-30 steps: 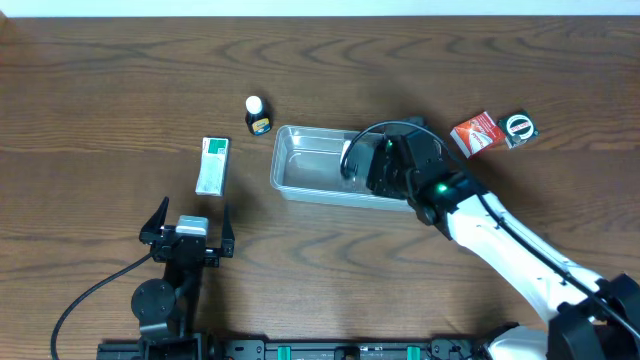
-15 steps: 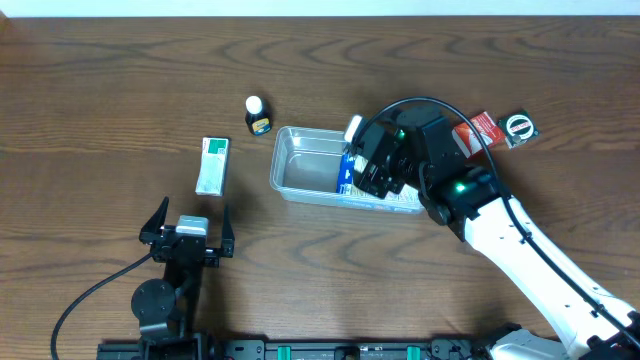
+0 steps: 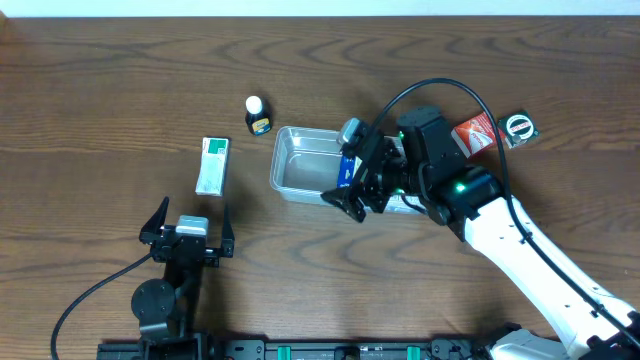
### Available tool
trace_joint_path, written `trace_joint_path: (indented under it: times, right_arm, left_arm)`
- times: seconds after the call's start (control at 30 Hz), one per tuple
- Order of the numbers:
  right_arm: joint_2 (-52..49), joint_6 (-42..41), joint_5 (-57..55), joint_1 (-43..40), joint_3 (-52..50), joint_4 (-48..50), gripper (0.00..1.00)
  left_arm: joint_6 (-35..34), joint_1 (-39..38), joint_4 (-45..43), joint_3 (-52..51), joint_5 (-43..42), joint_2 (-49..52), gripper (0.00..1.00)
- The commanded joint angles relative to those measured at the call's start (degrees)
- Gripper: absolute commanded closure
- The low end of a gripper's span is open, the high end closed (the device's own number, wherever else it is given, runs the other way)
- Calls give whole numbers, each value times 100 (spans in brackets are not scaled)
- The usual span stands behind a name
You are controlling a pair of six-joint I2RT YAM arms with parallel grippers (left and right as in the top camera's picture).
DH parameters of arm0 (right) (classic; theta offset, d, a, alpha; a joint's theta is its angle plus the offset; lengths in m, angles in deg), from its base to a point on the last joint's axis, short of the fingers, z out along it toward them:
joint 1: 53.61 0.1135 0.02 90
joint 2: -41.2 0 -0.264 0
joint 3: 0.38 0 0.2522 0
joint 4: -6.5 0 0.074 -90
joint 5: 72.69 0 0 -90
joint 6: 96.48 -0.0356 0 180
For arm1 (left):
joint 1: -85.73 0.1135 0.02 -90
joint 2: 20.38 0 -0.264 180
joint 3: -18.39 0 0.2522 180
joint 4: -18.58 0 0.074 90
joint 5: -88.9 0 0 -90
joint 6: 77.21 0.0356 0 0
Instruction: Pack container
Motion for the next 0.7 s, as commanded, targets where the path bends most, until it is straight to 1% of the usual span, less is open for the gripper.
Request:
trace_joint_path:
  times: [0.0,0.07,0.13,0.23,0.3,0.37,0.43,0.53,0.6,0.67]
  right_arm:
    - [26,-474,767,70,52,20,7]
    - [22,-754,629,142,52,111,20]
    - [20,-1222,249,197,52,168,32]
    - [20,-1733,-636,284,52,173,57]
    - [-15,-1945,-1113,409,48,269,59]
    - [-72,-2190,-1556,540,48,409,64]
    - [-153,-2378,-1991,684,48,570,65]
    - [-308,-2599,-2634,898,48,763,71]
    - [-356,-2894,-3139,970,48,726,79]
    - [-356,-3174,-3397,979,48,702,82]
  left_arm:
    - [-74,24,170,-116,-31,-28,2]
    - [-74,24,170,-116,-31,-28,2]
    - [-74,24,170,-116,-31,-28,2]
    - [-74,24,170,-116,-31,-28,2]
    - [-74,24,170,-116,-31,-28,2]
    - [-74,24,170,-116,-31,-28,2]
    - [-74,24,170,-116,-31,-28,2]
    - [-74,24,170,-116,-31,-28,2]
    - [-74,24,170,-116,-31,-28,2]
    - [-74,24,170,-116,-28,-28,2]
